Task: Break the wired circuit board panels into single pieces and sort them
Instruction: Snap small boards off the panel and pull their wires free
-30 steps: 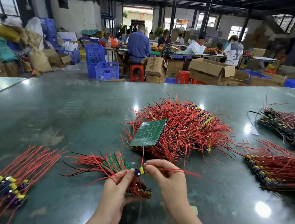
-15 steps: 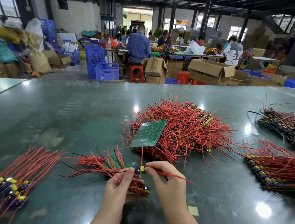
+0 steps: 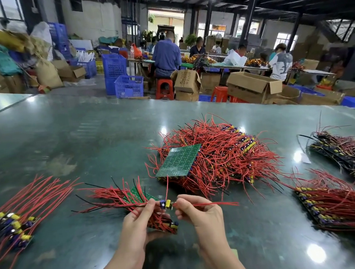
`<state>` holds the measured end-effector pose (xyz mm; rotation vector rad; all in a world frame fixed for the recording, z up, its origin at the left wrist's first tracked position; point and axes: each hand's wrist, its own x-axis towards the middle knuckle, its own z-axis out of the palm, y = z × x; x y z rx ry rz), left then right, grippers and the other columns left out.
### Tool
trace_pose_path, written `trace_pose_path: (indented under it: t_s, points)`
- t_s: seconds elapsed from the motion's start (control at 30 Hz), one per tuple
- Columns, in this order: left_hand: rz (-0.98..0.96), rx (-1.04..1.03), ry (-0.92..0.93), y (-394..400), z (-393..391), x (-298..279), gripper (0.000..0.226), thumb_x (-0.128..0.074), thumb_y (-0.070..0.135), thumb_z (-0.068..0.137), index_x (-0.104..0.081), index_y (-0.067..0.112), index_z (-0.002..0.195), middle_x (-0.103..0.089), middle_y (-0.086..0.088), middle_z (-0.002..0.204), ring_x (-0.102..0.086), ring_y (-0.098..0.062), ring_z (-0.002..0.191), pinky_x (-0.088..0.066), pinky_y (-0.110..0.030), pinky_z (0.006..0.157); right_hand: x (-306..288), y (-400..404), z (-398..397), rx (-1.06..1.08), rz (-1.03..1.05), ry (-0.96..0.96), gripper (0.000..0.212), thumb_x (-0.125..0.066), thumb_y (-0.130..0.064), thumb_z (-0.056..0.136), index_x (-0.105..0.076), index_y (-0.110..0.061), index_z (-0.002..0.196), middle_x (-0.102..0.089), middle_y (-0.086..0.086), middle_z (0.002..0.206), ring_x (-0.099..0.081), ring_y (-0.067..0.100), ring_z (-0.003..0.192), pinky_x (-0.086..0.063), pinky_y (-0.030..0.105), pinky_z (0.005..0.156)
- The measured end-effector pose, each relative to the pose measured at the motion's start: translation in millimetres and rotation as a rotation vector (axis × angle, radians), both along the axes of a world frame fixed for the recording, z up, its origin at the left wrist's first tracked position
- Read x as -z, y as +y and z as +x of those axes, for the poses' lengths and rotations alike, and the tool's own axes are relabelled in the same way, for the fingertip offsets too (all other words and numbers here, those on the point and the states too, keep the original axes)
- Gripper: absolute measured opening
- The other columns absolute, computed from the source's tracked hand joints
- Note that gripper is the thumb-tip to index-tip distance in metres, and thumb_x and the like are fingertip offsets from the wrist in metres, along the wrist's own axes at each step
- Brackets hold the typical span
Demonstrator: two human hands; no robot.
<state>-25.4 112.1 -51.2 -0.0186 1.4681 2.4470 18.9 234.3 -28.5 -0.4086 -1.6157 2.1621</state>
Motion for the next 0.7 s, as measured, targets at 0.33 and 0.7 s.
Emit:
trace_pose_path:
  t_s: [0.33,0.7]
  points:
    - [0.003,-0.068,0.031,-10,-15,5,0.014,-0.064,0.02,0.076,-0.063,0.008,0.082,-0.068,-0.01,0.063,-0.066,-0.016,0.055,-0.057,-0.034,0.049,0,10,-1,-0.08,0.24,-0.044,0.02,-0.069,-0.001,0.081,-0.073,-0.012,0.065,-0.068,0.008,0.057,-0.061,0.013,0.05,-0.051,0.021,0.053]
    - [0.19,-0.02,-0.091,-10,-19,6,0.014,-0.054,0.017,0.089,-0.061,0.008,0.081,-0.068,-0.008,0.062,-0.068,-0.02,0.053,-0.056,-0.035,0.046,0,8,-4,-0.149,0.099,-0.018,0.024,-0.058,0.0,0.089,-0.072,-0.005,0.07,-0.068,0.01,0.059,-0.062,0.014,0.05,-0.052,0.02,0.051]
